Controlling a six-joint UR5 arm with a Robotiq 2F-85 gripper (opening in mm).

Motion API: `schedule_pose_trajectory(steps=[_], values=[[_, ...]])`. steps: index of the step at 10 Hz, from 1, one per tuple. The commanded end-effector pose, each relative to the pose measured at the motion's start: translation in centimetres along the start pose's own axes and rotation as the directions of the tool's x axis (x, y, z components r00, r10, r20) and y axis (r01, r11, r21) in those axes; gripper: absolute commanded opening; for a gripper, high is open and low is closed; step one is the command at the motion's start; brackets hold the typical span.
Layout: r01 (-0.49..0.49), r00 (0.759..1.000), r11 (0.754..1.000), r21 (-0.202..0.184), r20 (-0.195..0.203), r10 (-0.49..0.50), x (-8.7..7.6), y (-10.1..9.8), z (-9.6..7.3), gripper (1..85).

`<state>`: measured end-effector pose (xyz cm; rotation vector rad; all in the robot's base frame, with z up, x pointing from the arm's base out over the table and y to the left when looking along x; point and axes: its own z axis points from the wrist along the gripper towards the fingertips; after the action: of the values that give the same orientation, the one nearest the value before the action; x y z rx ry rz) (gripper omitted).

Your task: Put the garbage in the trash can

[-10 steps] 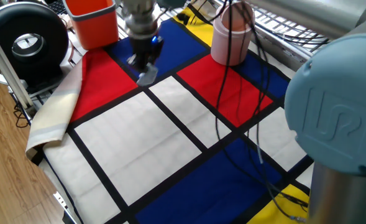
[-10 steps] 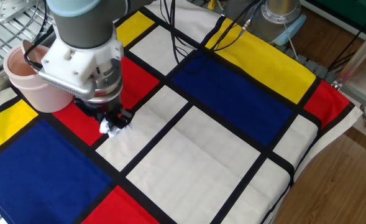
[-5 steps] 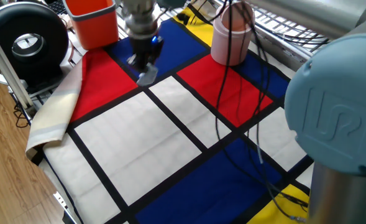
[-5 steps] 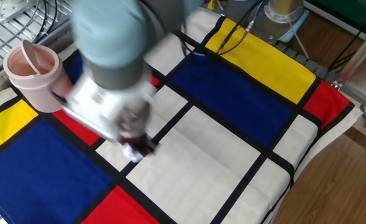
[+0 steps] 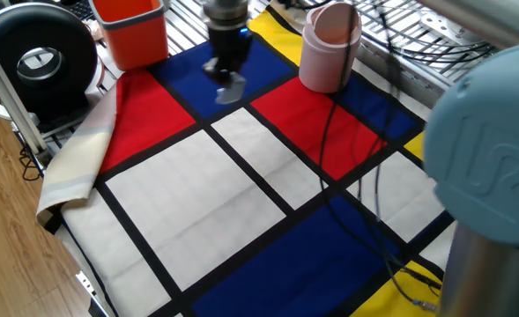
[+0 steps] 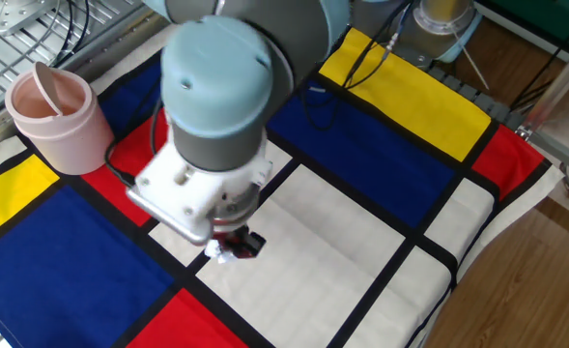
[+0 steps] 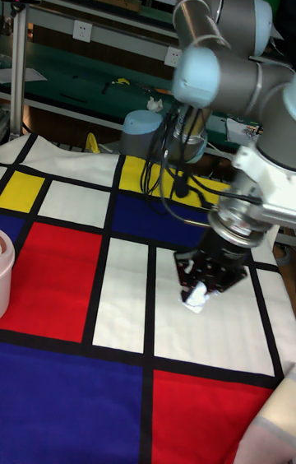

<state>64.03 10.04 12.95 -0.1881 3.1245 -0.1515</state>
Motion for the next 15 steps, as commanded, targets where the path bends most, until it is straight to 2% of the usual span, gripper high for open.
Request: schedule_pose_trajectory(steps=[1, 2, 4, 5, 6, 8, 10, 12, 13, 14, 15], values=[[0.061, 0.998, 0.996, -0.062, -0.015, -0.062, 1.2, -5.1, -1.4, 1.0], [0.071, 0.997, 0.994, -0.084, -0.007, -0.071, 2.0, -6.3, -1.4, 1.0], [0.072, 0.997, 0.993, -0.096, 0.026, -0.07, 3.4, -7.7, -0.5, 1.0], [0.069, 0.997, 0.993, -0.096, 0.029, -0.067, 3.8, -8.0, -0.3, 1.0], [0.062, 0.998, 0.994, -0.095, 0.028, -0.059, 3.9, -8.0, -0.2, 1.0], [0.052, 0.998, 0.992, -0.117, 0.033, -0.049, 3.7, -7.4, -0.2, 1.0], [-0.01, 0.999, 0.993, -0.115, 0.034, 0.015, 3.5, -7.5, -0.2, 1.0], [-0.125, 0.99, 0.99, -0.07, 0.059, 0.129, 2.7, -8.9, -0.1, 1.0], [-0.162, 0.984, 0.986, -0.032, 0.063, 0.164, 2.7, -9.9, -0.1, 1.0], [-0.189, 0.98, 0.982, -0.013, 0.064, 0.19, 2.7, -10.5, -0.1, 1.0], [-0.21, 0.975, 0.978, -0.013, 0.067, 0.21, 2.6, -10.5, -0.1, 1.0]])
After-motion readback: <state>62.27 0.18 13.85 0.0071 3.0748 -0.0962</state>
